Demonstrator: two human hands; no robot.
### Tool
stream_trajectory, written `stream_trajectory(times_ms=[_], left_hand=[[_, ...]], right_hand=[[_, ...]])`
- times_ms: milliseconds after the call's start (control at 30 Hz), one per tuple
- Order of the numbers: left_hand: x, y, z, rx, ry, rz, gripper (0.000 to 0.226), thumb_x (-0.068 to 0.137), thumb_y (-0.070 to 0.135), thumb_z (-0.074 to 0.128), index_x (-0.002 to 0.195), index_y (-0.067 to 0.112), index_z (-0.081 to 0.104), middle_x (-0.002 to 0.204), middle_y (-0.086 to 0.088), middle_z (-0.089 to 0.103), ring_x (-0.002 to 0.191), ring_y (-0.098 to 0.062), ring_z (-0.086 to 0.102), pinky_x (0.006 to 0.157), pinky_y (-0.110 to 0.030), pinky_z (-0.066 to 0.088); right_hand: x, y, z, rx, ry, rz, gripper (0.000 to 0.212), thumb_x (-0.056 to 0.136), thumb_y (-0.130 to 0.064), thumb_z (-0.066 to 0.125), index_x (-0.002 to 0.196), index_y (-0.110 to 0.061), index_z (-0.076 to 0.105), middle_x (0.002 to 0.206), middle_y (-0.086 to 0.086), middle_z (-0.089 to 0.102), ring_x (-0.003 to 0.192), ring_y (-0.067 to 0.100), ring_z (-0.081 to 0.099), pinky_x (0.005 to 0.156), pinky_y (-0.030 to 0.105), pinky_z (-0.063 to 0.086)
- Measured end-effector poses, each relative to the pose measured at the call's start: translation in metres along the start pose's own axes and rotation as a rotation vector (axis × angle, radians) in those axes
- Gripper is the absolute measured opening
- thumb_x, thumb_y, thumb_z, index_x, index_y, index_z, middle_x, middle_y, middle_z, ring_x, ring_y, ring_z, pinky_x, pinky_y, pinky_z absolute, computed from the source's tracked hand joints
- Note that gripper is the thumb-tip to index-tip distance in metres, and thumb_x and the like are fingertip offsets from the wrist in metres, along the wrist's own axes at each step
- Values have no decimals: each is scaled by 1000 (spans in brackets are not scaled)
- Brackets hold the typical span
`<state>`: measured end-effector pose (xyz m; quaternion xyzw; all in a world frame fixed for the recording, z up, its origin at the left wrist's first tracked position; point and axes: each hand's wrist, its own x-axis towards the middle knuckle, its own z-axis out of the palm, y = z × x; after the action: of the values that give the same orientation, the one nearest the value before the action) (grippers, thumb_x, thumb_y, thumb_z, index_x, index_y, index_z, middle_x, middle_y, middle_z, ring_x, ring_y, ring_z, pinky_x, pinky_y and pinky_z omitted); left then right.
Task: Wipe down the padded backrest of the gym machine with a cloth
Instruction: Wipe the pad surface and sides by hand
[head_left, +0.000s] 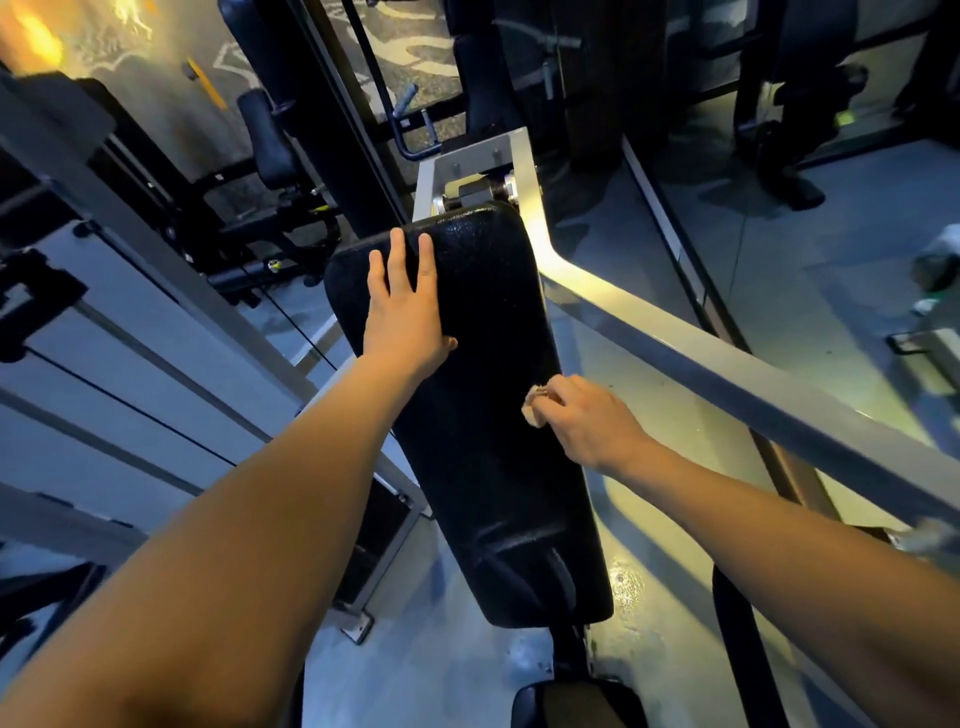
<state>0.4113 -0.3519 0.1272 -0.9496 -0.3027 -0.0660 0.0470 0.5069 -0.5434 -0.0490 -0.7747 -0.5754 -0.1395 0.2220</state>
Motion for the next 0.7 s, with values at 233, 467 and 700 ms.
stream_trajectory(times_ms=[233, 467, 700], left_hand=[[-1, 7, 8, 15, 24, -25, 135, 80, 37, 86, 160, 19, -21, 165, -7, -32, 154, -43, -17, 124, -59, 22], [2, 14, 13, 12, 19, -49, 145, 74, 44, 89, 158, 14, -24, 164, -12, -35, 153, -45, -21, 124, -61, 14], [6, 16, 21, -8, 28, -89, 147, 74, 39, 89, 155, 18, -31, 161, -8, -41, 152, -42, -25, 125, -62, 15]], right_hand=[[96, 10, -89, 244, 391, 242, 28, 93, -6, 56, 121, -10, 57, 109, 14, 51, 89, 30, 52, 69, 33, 40], [65, 9, -30, 552, 222, 640, 21, 100, -4, 47, 83, -16, 41, 81, 2, 48, 71, 22, 43, 63, 28, 25], [-4, 8, 23, 830, -80, 903, 21, 101, -2, 45, 83, -12, 41, 77, 1, 49, 74, 20, 47, 61, 29, 36]])
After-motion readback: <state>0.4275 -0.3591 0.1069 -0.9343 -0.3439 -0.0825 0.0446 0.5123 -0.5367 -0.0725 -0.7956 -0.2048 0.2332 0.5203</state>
